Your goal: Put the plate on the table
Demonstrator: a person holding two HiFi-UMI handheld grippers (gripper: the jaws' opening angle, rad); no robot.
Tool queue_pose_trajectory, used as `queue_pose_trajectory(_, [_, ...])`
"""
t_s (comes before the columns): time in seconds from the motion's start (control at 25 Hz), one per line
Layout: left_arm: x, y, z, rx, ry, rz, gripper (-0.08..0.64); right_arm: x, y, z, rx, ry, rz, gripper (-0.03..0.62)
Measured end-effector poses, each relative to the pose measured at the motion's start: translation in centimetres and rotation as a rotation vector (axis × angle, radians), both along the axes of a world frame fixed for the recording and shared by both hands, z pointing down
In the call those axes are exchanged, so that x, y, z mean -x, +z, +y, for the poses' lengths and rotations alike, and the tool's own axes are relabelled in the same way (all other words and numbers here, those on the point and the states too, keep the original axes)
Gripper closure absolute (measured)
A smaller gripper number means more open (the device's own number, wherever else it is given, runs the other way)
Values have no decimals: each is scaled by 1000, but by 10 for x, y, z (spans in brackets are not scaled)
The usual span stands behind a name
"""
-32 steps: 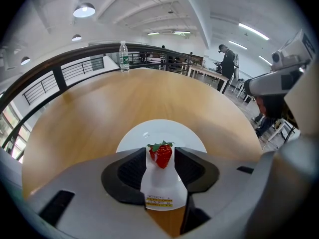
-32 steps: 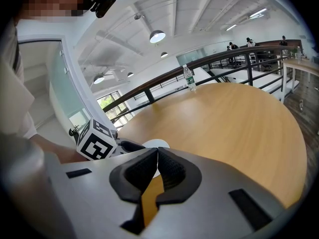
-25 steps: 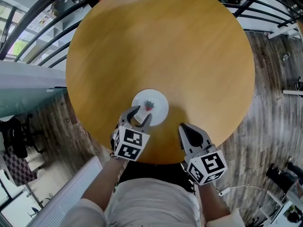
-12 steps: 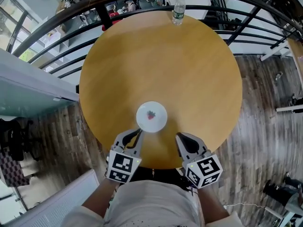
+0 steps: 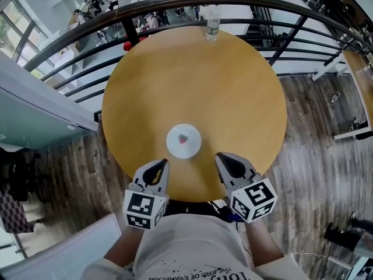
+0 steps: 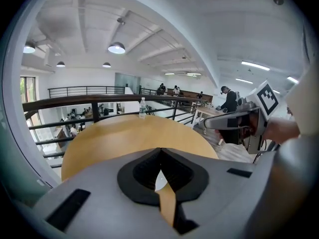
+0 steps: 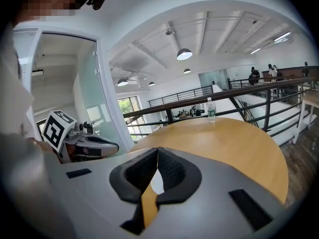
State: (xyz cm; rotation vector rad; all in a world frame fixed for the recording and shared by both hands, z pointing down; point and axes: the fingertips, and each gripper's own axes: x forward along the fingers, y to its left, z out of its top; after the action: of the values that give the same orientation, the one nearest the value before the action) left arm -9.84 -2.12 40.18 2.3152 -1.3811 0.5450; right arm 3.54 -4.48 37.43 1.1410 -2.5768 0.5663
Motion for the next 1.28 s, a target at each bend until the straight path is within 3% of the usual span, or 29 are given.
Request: queue_pose_trajectory(1.28, [-2, -15, 26, -18, -19, 44, 535, 7, -15, 18, 4, -31, -54, 566])
